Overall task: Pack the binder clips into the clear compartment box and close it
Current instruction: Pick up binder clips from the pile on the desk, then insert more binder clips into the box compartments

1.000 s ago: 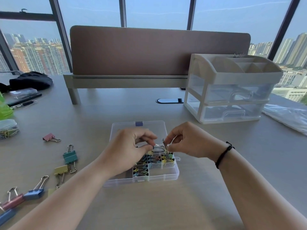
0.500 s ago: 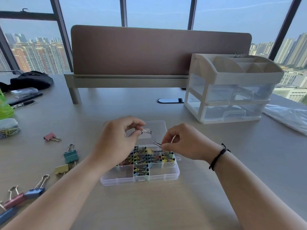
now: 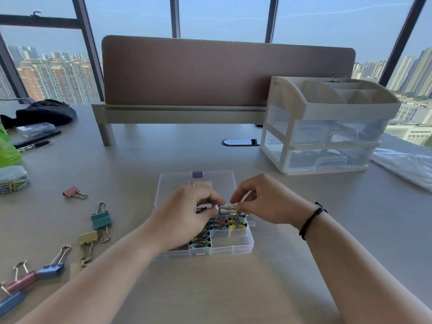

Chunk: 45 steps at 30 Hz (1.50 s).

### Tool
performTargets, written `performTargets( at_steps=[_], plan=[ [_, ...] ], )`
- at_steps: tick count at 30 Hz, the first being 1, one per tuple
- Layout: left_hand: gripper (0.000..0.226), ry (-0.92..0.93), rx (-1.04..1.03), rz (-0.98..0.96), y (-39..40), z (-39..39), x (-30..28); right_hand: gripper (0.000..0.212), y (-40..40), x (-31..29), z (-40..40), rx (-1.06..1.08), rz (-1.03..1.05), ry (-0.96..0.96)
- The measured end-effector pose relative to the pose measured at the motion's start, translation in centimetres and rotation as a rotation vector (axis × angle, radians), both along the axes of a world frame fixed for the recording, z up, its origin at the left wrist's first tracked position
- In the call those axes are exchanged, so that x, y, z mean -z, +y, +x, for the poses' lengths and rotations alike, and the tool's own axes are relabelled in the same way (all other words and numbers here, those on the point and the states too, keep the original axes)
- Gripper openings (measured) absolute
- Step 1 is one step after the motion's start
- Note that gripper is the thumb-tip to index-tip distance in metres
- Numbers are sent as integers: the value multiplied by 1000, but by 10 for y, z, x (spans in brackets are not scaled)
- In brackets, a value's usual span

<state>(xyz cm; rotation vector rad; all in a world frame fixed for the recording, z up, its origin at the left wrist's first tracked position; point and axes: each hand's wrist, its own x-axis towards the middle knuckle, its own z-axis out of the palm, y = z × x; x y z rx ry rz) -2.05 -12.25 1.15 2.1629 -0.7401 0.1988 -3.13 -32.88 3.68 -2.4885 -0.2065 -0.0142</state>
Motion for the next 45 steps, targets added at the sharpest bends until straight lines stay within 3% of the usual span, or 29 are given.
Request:
performTargets(
  at_steps=[11, 24, 30, 37, 41, 45],
  plan=[
    [12, -188, 64, 169, 4, 1, 0, 29, -1, -2, 0, 15, -22, 8],
    [9, -176, 56, 203, 5, 5, 1, 17, 0, -2, -1, -12, -30, 2],
    [19, -189, -39, 203, 14, 6, -8, 4, -1, -1, -1, -18, -40, -15],
    [23, -120, -150, -18, 56, -1, -43, 11, 12, -4, -5, 60, -29, -209],
    [26, -42, -268, 24, 110, -6, -31, 6, 59, -8, -7, -72, -77, -259],
    [26, 6, -433, 112, 173, 0, -14, 16, 128, -14, 0, -253, -164, -225]
  ],
)
